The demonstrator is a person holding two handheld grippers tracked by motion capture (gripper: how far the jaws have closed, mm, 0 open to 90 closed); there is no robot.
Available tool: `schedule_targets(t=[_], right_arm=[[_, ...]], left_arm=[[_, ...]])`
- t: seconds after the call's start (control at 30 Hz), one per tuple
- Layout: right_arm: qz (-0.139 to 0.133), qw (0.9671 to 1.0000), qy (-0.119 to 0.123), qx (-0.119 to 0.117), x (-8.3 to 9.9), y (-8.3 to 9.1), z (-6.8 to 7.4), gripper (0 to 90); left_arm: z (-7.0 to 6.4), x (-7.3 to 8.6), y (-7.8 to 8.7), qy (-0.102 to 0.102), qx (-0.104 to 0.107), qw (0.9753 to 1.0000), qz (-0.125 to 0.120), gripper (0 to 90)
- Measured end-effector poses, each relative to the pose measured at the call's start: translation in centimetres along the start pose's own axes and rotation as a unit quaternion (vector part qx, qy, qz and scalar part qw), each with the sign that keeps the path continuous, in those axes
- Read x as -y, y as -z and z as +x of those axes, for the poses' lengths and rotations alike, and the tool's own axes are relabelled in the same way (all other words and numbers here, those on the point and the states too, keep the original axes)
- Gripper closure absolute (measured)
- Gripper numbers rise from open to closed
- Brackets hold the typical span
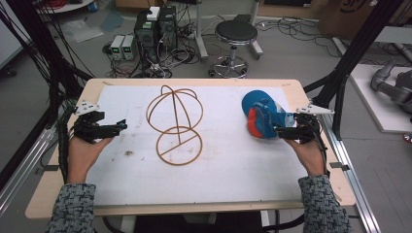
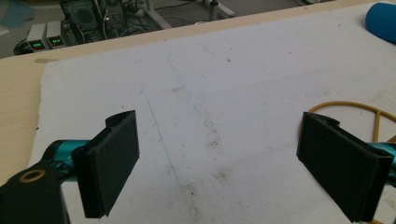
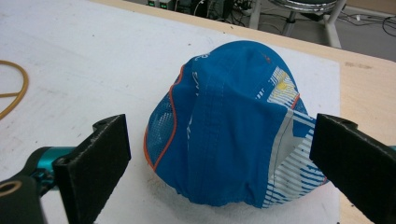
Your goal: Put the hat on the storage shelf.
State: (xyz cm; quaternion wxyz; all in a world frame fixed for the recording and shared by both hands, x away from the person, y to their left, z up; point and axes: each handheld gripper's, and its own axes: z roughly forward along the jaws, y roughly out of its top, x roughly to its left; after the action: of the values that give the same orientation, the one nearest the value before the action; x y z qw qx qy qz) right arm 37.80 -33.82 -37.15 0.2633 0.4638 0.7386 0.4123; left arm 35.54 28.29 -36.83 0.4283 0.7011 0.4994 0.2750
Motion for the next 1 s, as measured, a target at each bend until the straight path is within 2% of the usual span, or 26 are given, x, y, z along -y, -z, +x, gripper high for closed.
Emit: schedule_targets(t=[0.17, 0.4, 0.47, 0.63, 0.7, 0.77, 0.83, 1.0], right_arm=[[-0.005, 1.0, -0.001, -0.002, 0.0, -0.1, -0.1, 4.8], [-0.011, 0.9999, -0.003, 0.004, -0.1, -0.2, -0.2, 4.8], [-0.015, 0.9997, -0.015, 0.008, -0.1, -0.7, -0.7, 4.9], [-0.014, 0.9997, -0.016, 0.016, -0.1, -1.7, -1.1, 5.2], [-0.024, 0.9994, -0.016, 0.02, -0.2, -2.1, -1.2, 6.3], [-0.03, 0.9991, -0.021, 0.018, -0.2, -2.4, -1.3, 8.0], [-0.034, 0.9991, -0.019, 0.017, -0.2, -2.8, -1.3, 14.6], [-0.044, 0.9984, -0.034, 0.008, 0.0, -4.2, -1.5, 15.3]], left_arm=[[0.0, 0.1, 0.1, 0.001, 0.007, 1.0, 0.001, 13.5], [0.0, 0.0, 0.1, 0.001, 0.005, 1.0, -0.001, 13.5], [0.0, 0.0, 0.1, 0.002, 0.004, 1.0, -0.001, 13.7], [0.1, 0.1, 0.3, 0.005, 0.005, 1.0, -0.002, 13.9], [0.2, 0.1, 0.5, 0.007, 0.003, 1.0, -0.003, 14.0], [0.2, 0.1, 0.5, 0.007, 0.004, 1.0, -0.004, 14.0], [0.2, 0.2, 0.6, 0.008, 0.002, 1.0, -0.003, 14.0], [0.2, 0.1, 0.7, 0.008, 0.003, 1.0, -0.005, 14.3]])
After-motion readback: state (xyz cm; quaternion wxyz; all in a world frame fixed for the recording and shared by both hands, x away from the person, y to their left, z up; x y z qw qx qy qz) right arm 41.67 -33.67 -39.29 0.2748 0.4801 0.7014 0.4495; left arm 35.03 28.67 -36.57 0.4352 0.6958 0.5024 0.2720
